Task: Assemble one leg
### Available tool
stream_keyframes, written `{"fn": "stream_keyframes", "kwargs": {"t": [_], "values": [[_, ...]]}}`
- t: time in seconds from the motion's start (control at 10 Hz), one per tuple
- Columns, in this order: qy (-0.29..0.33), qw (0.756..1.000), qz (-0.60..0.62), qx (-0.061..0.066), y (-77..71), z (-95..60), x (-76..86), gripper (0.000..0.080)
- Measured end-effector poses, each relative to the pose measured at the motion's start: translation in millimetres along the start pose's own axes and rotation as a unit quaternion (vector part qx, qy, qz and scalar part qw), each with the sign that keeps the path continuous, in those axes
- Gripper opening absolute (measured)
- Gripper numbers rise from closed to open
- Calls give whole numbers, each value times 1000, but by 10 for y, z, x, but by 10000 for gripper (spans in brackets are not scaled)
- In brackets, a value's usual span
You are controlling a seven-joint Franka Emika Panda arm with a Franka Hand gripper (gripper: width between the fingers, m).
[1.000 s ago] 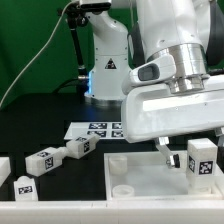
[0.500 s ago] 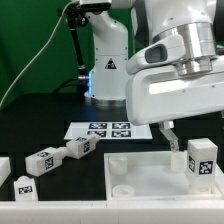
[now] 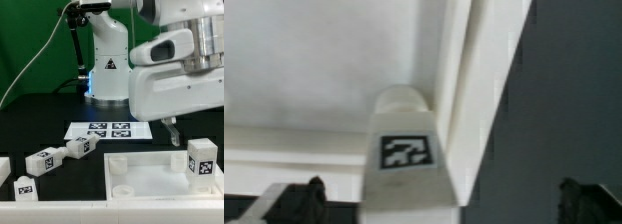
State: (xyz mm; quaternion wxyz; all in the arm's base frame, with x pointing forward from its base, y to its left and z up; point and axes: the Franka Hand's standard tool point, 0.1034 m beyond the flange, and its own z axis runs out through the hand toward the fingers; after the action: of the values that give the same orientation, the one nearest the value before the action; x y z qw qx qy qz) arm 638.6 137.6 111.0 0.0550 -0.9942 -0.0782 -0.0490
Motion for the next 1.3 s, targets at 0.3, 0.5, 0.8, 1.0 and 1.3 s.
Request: {"fn": "stream_keyframes", "kwargs": {"t": [0.3,0.5,0.8,1.0,1.3], "values": [[0,1000,2,-1,0,16,-4,649],[0,1000,2,-1,0,19,-5,649],[-1,1000,7,-1,62,61,140,649],[8,1000,9,1,46,189,148,649],[11,1000,5,1,7,282,78,622]]}}
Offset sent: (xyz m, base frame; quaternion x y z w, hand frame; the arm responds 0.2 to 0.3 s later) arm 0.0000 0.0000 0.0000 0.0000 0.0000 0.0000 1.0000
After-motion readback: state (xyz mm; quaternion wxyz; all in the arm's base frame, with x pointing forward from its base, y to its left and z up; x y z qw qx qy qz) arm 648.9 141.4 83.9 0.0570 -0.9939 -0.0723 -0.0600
